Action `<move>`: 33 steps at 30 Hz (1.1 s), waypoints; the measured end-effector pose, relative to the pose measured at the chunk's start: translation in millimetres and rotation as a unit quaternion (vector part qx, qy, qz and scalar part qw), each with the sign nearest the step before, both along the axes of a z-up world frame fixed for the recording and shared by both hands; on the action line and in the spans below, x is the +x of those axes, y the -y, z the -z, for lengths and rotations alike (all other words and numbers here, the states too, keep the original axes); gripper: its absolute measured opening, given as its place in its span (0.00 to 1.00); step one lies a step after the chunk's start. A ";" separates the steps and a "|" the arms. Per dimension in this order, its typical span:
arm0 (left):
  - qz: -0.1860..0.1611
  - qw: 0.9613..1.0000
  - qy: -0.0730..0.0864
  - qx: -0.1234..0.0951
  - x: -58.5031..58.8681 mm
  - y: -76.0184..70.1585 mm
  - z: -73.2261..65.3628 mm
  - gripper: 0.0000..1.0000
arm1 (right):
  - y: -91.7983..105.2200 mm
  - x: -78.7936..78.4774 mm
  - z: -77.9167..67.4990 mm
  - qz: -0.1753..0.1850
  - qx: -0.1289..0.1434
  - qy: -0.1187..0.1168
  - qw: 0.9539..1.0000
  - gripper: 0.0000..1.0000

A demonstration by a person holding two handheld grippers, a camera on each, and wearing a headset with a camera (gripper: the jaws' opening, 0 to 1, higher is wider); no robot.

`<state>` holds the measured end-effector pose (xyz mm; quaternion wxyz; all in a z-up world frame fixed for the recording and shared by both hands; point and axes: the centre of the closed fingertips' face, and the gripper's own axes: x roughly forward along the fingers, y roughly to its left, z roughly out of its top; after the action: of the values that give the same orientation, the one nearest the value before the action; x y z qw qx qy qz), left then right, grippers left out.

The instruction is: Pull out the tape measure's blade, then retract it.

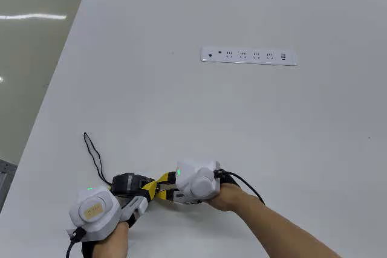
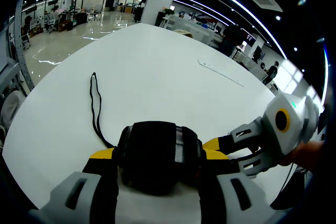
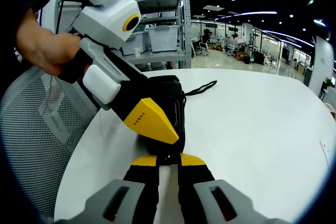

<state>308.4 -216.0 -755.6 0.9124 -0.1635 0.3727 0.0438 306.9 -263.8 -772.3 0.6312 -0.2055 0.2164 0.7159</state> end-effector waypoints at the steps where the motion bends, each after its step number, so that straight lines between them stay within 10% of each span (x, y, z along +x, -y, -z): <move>1: 0.001 1.000 0.000 0.001 -0.1 0.2 0.1 0.59 | 0.1 -0.2 0.1 0.002 -0.001 -0.001 1.000 0.11; 33: 0.026 1.000 -0.012 0.003 -0.6 3.4 0.3 0.62 | 0.5 -0.6 4.6 0.019 -0.012 -0.002 1.000 0.13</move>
<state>307.7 -219.5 -755.9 0.9093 -0.1506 0.3871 0.0233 306.3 -264.3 -776.9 0.6420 -0.2069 0.2301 0.7015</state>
